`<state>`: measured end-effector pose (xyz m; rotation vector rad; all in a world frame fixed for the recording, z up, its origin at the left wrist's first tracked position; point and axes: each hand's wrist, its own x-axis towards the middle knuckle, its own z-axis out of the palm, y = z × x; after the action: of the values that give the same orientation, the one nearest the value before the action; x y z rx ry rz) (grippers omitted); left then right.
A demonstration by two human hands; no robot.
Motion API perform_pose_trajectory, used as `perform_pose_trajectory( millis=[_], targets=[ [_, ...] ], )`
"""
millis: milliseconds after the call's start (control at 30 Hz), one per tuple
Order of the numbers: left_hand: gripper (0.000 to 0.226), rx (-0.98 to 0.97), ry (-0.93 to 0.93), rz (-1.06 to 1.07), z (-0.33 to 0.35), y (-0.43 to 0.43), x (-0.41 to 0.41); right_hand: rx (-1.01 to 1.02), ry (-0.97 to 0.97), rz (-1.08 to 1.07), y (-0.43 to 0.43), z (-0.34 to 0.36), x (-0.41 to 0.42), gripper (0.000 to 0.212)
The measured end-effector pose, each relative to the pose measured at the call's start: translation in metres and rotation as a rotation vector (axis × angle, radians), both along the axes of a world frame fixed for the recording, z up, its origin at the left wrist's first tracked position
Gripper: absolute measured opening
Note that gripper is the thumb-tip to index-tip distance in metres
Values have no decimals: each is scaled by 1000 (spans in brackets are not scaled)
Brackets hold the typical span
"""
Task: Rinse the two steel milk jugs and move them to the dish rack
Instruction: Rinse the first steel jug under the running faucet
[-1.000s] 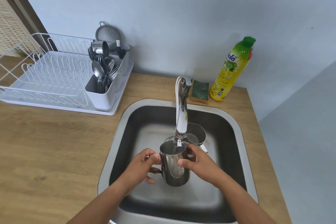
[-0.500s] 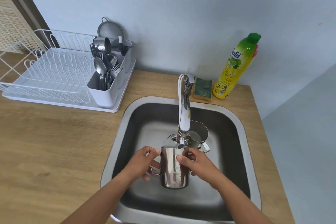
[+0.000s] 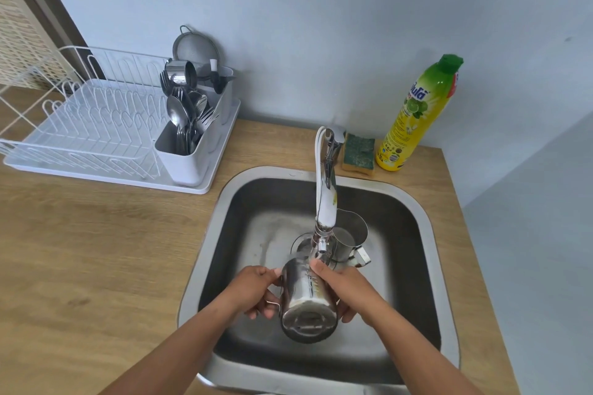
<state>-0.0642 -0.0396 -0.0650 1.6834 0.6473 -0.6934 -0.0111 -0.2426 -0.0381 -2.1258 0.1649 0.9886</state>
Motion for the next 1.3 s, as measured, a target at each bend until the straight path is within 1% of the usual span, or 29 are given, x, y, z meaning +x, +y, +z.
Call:
perform_pose_trajectory(
  millis=[100, 200, 300, 367, 467, 500, 633, 700, 767, 867, 1000, 1100, 1167, 1300],
  targets=[
    [36, -5, 18, -14, 0, -1, -1, -18, 5, 5, 0, 1, 0, 64],
    [36, -18, 36, -17, 3, 0, -1, -34, 8, 14, 0, 3, 1, 67],
    [34, -79, 45, 0, 8, -2, 0, -28, 0, 50, -3, 2, -2, 69],
    [33, -130, 34, -8, 13, -3, -1, -9, -39, 63, -5, 2, -5, 65],
    [33, -196, 26, -33, 18, -5, -1, 4, -160, 47, -6, 10, -11, 52],
    [33, -221, 29, -34, 18, -5, -1, -1, -201, 45, -7, 13, -11, 51],
    [26, -324, 16, -20, 17, -3, 1, -39, -350, 73, -12, 22, -12, 58],
    [22, -349, 9, -35, 18, -4, 2, -91, -427, 122, -14, 26, -12, 70],
    [18, -374, -7, -43, 19, -5, 4, -137, -508, 169, -16, 28, -12, 87],
    [12, -407, -78, 4, 22, -7, 5, -126, -641, 200, -19, 31, -12, 96],
    [15, -379, -216, 79, 25, -8, 4, -102, -782, 233, -19, 29, -14, 95],
    [16, -322, -313, 117, 26, -8, 4, -46, -826, 224, -17, 26, -12, 92],
    [10, -257, -372, 126, 28, -8, 5, 23, -800, 187, -14, 22, -10, 90],
    [8, -111, -452, 118, 32, -3, 3, 112, -649, 91, -6, 16, -7, 88]
  ],
)
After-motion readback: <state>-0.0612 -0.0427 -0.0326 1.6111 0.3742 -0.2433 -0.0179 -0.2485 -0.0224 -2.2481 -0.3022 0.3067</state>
